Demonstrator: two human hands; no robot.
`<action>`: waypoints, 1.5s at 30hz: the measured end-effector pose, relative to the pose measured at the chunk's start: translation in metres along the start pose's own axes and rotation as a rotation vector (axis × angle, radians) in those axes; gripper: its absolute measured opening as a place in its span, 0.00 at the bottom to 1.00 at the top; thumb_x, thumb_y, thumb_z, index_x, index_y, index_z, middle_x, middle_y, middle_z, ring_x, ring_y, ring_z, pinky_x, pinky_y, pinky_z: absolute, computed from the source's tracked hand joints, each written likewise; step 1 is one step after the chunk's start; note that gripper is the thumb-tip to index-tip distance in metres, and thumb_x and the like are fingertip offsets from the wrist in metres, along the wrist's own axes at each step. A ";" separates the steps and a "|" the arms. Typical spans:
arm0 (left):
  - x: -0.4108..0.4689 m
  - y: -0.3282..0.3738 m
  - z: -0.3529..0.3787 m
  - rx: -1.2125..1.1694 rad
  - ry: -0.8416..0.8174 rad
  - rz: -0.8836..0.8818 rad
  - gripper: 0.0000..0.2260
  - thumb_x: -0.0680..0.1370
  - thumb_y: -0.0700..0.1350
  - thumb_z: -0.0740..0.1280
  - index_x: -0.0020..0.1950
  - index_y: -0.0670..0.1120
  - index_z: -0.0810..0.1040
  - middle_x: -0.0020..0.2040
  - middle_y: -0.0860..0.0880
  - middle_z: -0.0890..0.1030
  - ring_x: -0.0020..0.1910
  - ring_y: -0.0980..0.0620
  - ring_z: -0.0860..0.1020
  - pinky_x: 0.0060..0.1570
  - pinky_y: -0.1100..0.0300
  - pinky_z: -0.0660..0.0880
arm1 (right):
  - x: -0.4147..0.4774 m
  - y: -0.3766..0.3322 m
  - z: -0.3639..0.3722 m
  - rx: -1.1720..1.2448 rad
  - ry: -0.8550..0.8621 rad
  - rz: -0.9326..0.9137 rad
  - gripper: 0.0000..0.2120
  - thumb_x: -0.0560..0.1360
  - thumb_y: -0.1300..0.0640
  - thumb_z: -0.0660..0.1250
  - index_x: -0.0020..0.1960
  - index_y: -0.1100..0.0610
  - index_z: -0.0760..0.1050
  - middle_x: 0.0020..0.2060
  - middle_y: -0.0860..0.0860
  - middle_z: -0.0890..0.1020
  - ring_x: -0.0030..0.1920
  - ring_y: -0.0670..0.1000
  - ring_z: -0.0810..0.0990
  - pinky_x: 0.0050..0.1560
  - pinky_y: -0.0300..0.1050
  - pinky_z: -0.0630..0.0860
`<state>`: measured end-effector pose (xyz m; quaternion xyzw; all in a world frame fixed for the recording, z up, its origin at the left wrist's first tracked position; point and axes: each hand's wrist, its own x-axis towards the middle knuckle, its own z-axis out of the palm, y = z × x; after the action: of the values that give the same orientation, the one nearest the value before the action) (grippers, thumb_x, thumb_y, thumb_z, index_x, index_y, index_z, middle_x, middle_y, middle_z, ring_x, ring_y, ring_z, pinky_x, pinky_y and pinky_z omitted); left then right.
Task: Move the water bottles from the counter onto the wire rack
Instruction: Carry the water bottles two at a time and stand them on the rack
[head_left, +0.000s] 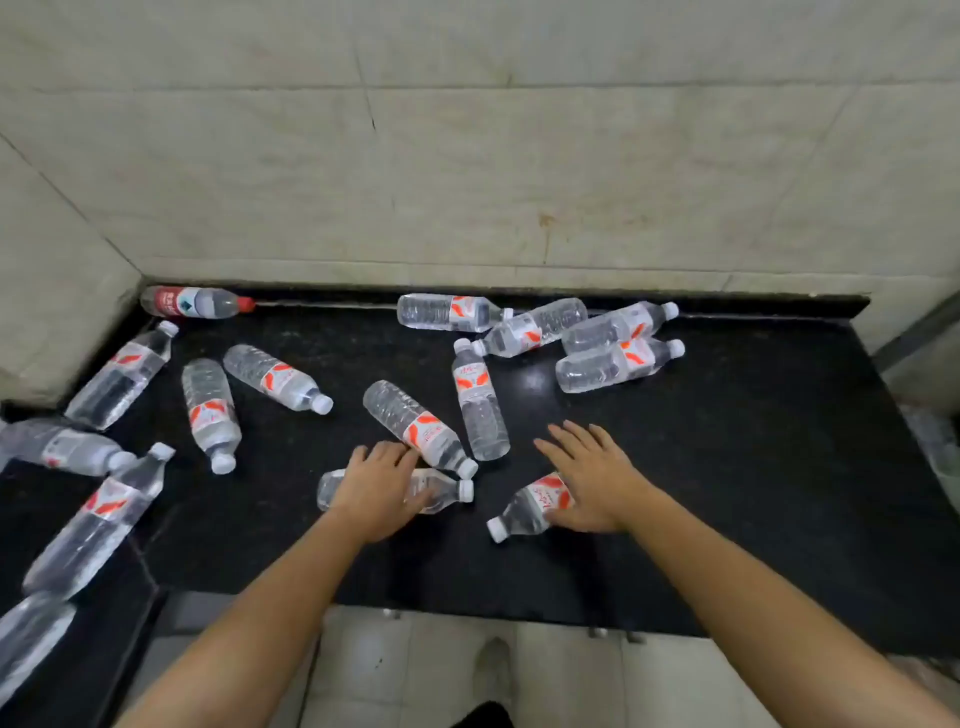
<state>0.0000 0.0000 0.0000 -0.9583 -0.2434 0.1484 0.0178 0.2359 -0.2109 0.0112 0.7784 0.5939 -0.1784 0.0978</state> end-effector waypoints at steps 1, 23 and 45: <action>0.004 -0.009 0.010 -0.048 -0.074 -0.032 0.35 0.76 0.70 0.50 0.74 0.49 0.70 0.72 0.48 0.73 0.72 0.47 0.69 0.70 0.46 0.64 | 0.010 -0.003 0.006 0.006 -0.069 -0.024 0.49 0.74 0.32 0.63 0.83 0.51 0.42 0.83 0.55 0.47 0.82 0.57 0.44 0.80 0.59 0.40; 0.011 0.043 0.052 -0.570 -0.101 -0.145 0.30 0.70 0.74 0.64 0.57 0.51 0.73 0.51 0.53 0.78 0.49 0.50 0.79 0.48 0.52 0.77 | -0.035 0.001 0.078 0.624 -0.121 0.618 0.31 0.64 0.40 0.74 0.62 0.53 0.72 0.58 0.54 0.78 0.58 0.57 0.77 0.59 0.52 0.75; -0.004 0.511 -0.192 -1.641 -0.020 0.149 0.17 0.74 0.59 0.74 0.49 0.45 0.82 0.43 0.40 0.86 0.42 0.40 0.84 0.53 0.37 0.80 | -0.431 0.208 0.059 1.629 1.237 0.897 0.12 0.76 0.47 0.74 0.49 0.56 0.83 0.41 0.49 0.87 0.44 0.49 0.85 0.48 0.47 0.79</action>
<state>0.2885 -0.4451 0.1302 -0.6787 -0.2106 -0.0675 -0.7003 0.3261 -0.6730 0.1143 0.7087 -0.0887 -0.0449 -0.6985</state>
